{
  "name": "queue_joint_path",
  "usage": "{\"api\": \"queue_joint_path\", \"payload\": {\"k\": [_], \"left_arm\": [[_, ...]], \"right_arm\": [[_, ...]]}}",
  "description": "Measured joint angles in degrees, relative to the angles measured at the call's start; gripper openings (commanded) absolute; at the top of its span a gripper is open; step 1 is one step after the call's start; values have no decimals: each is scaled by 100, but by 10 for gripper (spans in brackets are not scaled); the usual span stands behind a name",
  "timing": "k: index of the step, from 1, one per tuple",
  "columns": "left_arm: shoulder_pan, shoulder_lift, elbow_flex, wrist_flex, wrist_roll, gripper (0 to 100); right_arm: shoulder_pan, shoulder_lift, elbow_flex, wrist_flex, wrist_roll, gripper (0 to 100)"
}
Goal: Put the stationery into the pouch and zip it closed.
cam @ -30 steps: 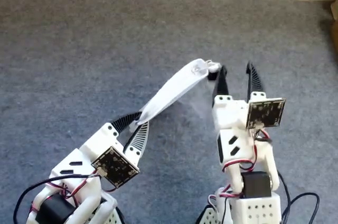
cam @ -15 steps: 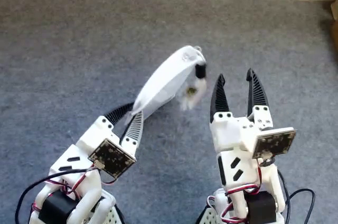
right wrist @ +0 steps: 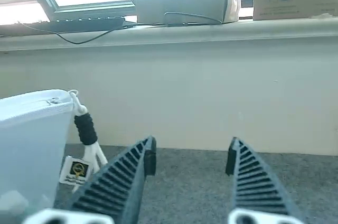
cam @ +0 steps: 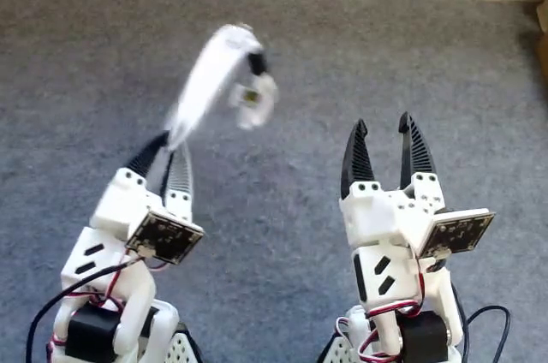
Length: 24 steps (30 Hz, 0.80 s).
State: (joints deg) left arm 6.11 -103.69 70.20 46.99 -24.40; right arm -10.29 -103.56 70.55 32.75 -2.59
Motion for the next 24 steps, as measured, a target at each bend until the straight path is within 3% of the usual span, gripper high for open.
{"api": "queue_joint_path", "payload": {"k": [13,24], "left_arm": [[-132,-44,554,-290,-149,6],[932,-9,844,-352,-176,18]], "right_arm": [[0,-9,0,0,0,202],[0,-9,0,0,0,202]]}}
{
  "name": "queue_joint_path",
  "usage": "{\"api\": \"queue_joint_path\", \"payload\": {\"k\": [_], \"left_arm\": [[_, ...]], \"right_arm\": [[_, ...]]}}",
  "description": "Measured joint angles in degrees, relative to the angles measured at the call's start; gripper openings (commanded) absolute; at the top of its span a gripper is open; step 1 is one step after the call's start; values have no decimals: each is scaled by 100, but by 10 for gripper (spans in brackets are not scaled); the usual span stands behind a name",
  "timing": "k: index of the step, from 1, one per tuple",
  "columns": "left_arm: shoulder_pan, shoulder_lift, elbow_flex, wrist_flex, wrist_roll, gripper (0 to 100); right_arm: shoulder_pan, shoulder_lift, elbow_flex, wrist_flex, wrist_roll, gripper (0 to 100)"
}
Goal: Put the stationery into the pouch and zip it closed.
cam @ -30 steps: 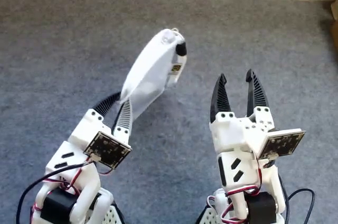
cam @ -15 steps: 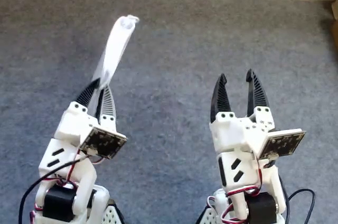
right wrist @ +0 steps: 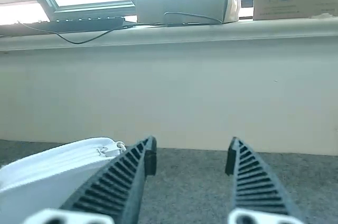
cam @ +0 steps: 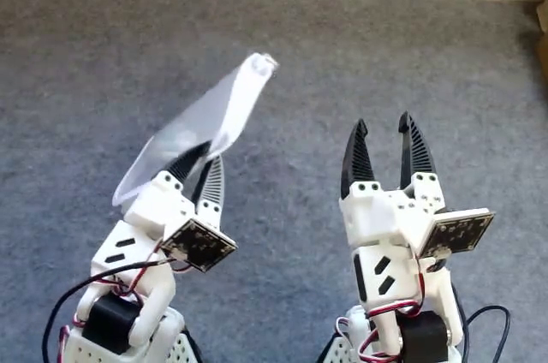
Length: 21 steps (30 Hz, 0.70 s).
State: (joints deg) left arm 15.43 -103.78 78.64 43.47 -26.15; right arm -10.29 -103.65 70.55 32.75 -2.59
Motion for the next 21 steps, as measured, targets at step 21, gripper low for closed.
{"api": "queue_joint_path", "payload": {"k": [21], "left_arm": [[1073,0,334,167,1864,204]], "right_arm": [[0,0,0,0,0,202]]}}
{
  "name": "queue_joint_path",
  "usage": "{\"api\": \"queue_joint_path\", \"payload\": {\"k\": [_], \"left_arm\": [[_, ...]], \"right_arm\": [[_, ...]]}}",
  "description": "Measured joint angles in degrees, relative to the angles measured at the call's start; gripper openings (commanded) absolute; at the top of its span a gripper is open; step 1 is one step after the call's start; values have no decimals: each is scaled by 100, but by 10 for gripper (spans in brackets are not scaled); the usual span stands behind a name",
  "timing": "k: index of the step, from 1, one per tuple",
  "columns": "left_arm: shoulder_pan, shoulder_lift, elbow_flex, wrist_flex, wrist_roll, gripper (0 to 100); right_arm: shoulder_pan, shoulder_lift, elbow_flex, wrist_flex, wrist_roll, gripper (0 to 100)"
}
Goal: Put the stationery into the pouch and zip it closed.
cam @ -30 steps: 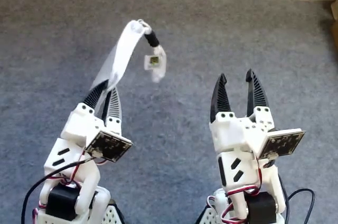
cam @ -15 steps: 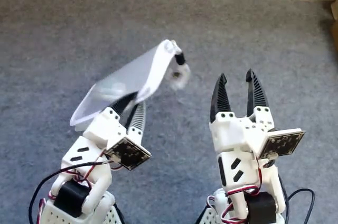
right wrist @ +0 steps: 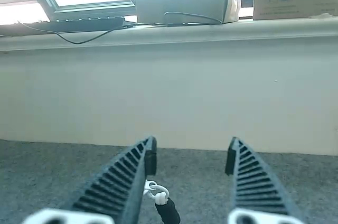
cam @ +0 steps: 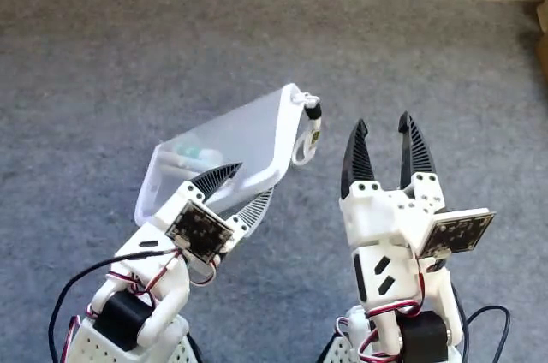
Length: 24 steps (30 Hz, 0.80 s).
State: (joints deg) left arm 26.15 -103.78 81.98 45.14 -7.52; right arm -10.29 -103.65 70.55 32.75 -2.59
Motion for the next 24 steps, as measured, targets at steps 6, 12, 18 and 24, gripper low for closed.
{"api": "queue_joint_path", "payload": {"k": [6,12,18,24], "left_arm": [[88,0,-97,396,659,204],[413,0,-782,1125,1213,202],[396,-18,-976,1275,1319,200],[35,-18,-976,1275,1319,194]], "right_arm": [[0,0,0,0,0,202],[0,0,0,0,0,202],[0,0,0,0,0,202],[0,0,0,0,0,197]]}}
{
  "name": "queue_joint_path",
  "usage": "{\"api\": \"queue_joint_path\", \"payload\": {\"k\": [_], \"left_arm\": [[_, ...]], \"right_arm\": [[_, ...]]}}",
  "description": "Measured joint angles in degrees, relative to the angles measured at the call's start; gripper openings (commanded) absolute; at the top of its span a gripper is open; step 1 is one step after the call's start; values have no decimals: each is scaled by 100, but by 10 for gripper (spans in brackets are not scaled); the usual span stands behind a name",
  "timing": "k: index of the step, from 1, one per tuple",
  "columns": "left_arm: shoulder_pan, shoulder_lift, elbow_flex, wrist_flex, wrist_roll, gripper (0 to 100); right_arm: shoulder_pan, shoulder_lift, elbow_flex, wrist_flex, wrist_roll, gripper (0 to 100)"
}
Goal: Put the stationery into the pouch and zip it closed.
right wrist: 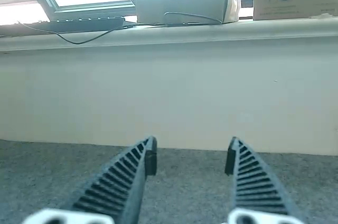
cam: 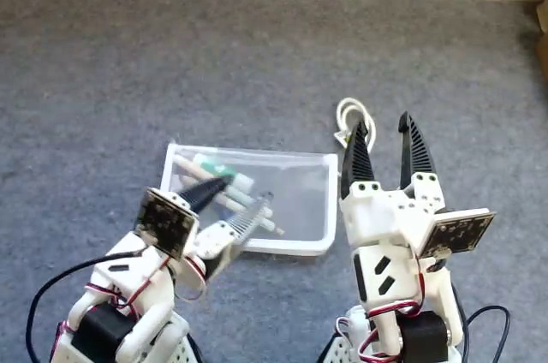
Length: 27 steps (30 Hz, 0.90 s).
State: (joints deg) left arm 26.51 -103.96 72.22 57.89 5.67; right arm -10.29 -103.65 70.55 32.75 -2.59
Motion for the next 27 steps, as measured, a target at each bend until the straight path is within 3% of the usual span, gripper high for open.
{"api": "queue_joint_path", "payload": {"k": [5,10,19,27], "left_arm": [[-967,-9,0,0,26,8],[-1037,0,0,-62,26,4],[-1073,18,668,-1055,26,6],[-1090,18,668,-1152,26,8]], "right_arm": [[0,0,0,0,0,49],[0,0,0,0,0,22],[0,0,0,0,0,21],[0,9,-105,-378,0,21]]}}
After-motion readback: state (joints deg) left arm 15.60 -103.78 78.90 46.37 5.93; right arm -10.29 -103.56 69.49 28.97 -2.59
